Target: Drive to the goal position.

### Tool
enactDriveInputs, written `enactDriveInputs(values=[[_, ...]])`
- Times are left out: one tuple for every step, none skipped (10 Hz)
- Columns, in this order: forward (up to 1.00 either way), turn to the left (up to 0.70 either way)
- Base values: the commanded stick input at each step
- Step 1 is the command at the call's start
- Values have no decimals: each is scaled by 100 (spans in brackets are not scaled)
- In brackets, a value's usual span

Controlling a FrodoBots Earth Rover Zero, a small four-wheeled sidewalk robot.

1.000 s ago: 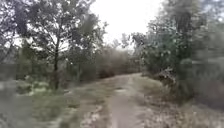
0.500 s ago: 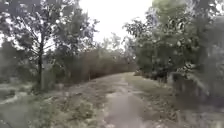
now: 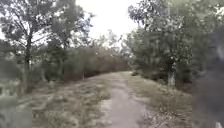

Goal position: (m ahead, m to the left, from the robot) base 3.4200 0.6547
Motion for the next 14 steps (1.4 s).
enactDriveInputs(values=[[100, 0], [100, 0], [100, -12], [100, -27], [100, -27], [100, -23], [100, 0], [100, 0], [100, 0], [100, 0], [100, 0], [100, 0], [100, 0], [100, 0]])
